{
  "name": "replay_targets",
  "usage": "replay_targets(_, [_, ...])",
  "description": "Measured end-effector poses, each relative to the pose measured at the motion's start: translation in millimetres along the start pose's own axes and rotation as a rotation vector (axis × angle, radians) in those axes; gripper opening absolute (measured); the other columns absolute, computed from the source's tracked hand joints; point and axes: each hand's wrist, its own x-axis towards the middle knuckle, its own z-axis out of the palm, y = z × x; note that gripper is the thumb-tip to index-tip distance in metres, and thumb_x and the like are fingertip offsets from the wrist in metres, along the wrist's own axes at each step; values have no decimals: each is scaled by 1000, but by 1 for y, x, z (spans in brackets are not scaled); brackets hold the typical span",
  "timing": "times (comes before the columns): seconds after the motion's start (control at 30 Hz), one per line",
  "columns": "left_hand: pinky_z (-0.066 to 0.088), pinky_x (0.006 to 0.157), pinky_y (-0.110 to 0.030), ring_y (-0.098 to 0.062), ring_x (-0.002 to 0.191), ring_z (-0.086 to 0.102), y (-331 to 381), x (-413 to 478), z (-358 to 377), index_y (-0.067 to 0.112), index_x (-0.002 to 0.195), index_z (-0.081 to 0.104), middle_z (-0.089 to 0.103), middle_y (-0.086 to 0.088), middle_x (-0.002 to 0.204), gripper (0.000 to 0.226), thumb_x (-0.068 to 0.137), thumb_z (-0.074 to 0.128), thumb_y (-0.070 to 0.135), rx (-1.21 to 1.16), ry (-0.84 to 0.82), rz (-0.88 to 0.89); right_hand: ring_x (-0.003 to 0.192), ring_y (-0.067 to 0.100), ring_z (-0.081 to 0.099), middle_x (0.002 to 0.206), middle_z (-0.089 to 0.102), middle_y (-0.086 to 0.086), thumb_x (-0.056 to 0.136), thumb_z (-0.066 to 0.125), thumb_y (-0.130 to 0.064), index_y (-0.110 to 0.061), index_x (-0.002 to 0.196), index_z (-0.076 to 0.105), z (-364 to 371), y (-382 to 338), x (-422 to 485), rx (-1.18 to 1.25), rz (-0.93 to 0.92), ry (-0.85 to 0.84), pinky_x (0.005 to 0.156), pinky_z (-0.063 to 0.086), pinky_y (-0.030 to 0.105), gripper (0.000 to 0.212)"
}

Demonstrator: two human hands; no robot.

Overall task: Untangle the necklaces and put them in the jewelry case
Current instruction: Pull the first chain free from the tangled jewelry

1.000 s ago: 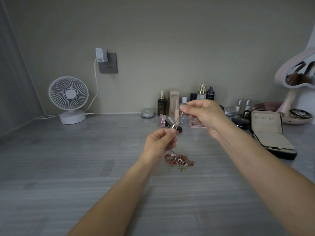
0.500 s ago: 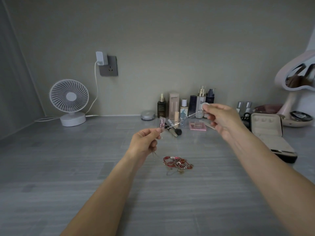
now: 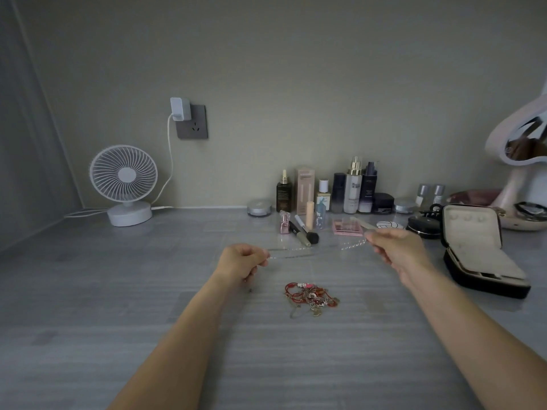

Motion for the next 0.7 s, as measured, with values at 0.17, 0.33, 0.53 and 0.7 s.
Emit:
replay_targets(0.17, [32,33,-14,-4,25,36,-8,9,1,8,65,62,58,-7,58,20,84,65,15,243,20,11,55,15,55,65,64,5,76,70,-4,-6,81,67,-1,31,10,-209,-69,-29,58,46,20,6])
replay_targets(0.33, [34,32,-14,-7,24,36,-15,14,-2,8,57,59,45,2,35,28,84,64,12,246,94,38,58,20,62,67,69,10,79,67,-6,-11,72,66,-4,46,22,-342,-111,-18,81,52,40,9])
replay_targets(0.53, [42,52,-25,-21,46,49,-19,16,-4,8,77,64,54,-4,52,6,83,61,9,294,223,86,69,21,61,69,67,8,78,67,-9,-10,74,69,-3,53,30,-556,-215,47,75,47,29,5])
replay_targets(0.7, [41,79,-26,-25,97,58,-18,9,0,16,97,66,63,-4,101,16,83,62,21,652,238,176,90,25,60,103,63,11,79,67,-20,-13,99,67,3,47,14,-850,-390,55,78,45,31,21])
